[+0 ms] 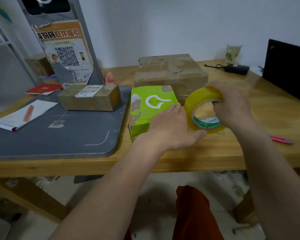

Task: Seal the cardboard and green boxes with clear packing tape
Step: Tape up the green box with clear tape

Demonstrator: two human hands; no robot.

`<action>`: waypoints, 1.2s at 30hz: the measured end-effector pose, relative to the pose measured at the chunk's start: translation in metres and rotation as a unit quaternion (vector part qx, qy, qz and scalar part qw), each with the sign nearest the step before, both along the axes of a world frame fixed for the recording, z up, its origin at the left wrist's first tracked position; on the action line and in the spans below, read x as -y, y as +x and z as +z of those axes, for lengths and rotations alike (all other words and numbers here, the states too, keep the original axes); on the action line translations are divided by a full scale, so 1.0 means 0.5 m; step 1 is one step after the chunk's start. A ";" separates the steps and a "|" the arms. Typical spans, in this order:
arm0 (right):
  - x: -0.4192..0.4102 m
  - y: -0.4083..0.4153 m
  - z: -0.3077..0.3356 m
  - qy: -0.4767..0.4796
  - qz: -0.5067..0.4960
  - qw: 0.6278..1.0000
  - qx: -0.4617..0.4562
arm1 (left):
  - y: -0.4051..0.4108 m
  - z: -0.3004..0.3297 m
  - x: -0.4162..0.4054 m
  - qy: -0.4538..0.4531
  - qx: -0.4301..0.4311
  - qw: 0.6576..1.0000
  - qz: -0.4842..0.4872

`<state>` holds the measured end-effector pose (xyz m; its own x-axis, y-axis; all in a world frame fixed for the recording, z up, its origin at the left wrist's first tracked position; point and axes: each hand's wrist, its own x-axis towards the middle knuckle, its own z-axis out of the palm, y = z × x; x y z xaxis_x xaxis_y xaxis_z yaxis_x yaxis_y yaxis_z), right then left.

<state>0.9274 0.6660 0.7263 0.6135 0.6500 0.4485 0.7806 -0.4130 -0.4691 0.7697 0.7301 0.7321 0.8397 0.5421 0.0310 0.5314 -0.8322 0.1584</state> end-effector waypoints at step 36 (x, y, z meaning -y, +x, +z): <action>-0.092 -0.210 0.028 0.132 0.065 0.967 -0.207 | -0.085 -0.090 -0.119 -0.270 0.478 0.833 0.072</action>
<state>0.8222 0.7121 0.7403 0.6968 0.6302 0.3425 0.5409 -0.1482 -0.8279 0.7270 0.7894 0.6871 0.4962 0.7861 0.3685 0.0350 -0.4422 0.8962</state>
